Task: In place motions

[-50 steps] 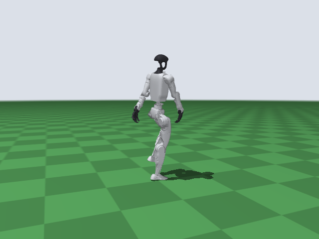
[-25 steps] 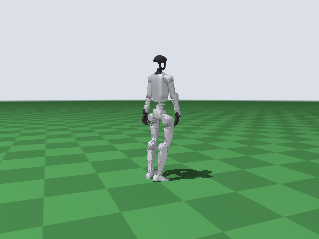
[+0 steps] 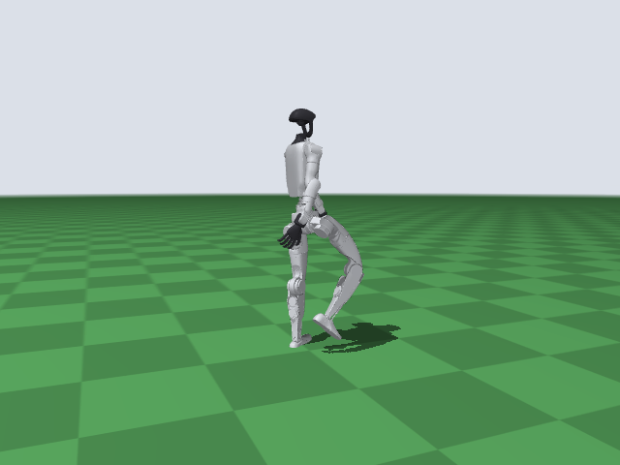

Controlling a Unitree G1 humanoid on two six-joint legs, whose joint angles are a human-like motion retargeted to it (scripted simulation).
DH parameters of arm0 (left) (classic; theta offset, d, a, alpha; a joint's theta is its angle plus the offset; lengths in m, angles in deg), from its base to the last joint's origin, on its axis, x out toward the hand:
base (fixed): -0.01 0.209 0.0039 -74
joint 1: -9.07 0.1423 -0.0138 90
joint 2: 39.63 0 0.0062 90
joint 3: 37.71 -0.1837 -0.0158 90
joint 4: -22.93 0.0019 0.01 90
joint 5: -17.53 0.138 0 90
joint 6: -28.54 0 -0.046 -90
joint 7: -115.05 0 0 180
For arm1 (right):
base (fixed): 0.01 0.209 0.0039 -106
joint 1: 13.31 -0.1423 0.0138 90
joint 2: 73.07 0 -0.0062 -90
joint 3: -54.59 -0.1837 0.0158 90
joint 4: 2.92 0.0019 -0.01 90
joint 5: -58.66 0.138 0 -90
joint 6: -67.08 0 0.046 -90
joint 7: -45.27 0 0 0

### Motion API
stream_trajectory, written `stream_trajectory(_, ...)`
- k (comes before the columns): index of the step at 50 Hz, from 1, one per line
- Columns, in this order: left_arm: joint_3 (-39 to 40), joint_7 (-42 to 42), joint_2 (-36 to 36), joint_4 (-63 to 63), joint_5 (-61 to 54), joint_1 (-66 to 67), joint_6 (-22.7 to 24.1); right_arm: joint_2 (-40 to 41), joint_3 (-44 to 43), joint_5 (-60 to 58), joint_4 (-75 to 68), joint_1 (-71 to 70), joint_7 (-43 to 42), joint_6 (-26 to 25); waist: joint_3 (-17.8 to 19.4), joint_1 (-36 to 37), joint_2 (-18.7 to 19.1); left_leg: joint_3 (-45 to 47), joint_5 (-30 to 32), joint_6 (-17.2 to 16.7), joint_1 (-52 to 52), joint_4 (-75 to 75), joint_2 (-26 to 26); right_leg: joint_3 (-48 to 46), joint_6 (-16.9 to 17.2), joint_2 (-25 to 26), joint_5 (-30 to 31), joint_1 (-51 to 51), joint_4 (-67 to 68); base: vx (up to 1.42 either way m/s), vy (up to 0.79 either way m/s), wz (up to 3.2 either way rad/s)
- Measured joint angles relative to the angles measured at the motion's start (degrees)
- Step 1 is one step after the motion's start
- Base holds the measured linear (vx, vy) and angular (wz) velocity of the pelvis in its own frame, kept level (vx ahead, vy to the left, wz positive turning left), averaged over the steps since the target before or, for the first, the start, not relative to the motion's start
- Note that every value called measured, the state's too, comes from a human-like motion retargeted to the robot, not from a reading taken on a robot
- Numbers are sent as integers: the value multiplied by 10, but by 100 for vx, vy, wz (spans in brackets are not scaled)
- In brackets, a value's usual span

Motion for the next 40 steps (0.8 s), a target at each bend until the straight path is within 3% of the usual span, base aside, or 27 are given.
stream_trajectory(7,34,-14,-7,-37,-19,-38,17,-12,-11,9,0,28,10,-17,-4,-17,-3,33,2,-6,2,-5,4,13,27,17,18,15,-69,-1,0,-26)
stream_trajectory(15,-11,-47,-19,-25,18,29,59,2,-18,-3,30,-3,36,4,-40,23,-17,60,-12,-16,15,-11,-21,125,79,104,81,199,-398,7,-6,-40)
stream_trajectory(17,-21,-59,-18,-14,27,53,71,8,-15,-9,46,-15,35,12,-50,24,-26,51,-17,-17,15,-9,-34,139,119,105,21,257,-501,9,-12,19)
stream_trajectory(20,-32,-66,-16,12,39,84,78,15,-6,-14,68,-34,2,30,-63,31,-43,43,-24,-20,23,-11,-59,93,114,90,-53,315,-618,8,-9,-1)
stream_trajectory(25,-22,-71,-8,39,70,127,68,32,-1,-22,103,-74,-47,46,-83,81,-47,62,-28,-34,12,-13,-60,95,154,79,4,321,-698,-4,-17,-50)
stream_trajectory(30,11,-66,-13,23,38,188,55,38,30,-27,136,-91,-59,60,-78,71,-40,71,-33,-48,7,-13,-47,115,130,96,-3,301,-680,-5,-18,-20)
stream_trajectory(34,68,-31,-19,28,22,231,18,36,41,-9,153,-83,-33,61,-62,50,-35,53,-41,-55,11,-5,-33,102,123,102,-11,313,-673,-3,-17,37)
stream_trajectory(40,108,-11,-39,52,12,317,-2,34,45,40,97,-88,-37,51,-69,64,-31,42,-63,-65,13,23,-22,100,111,111,-10,331,-686,1,-18,7)
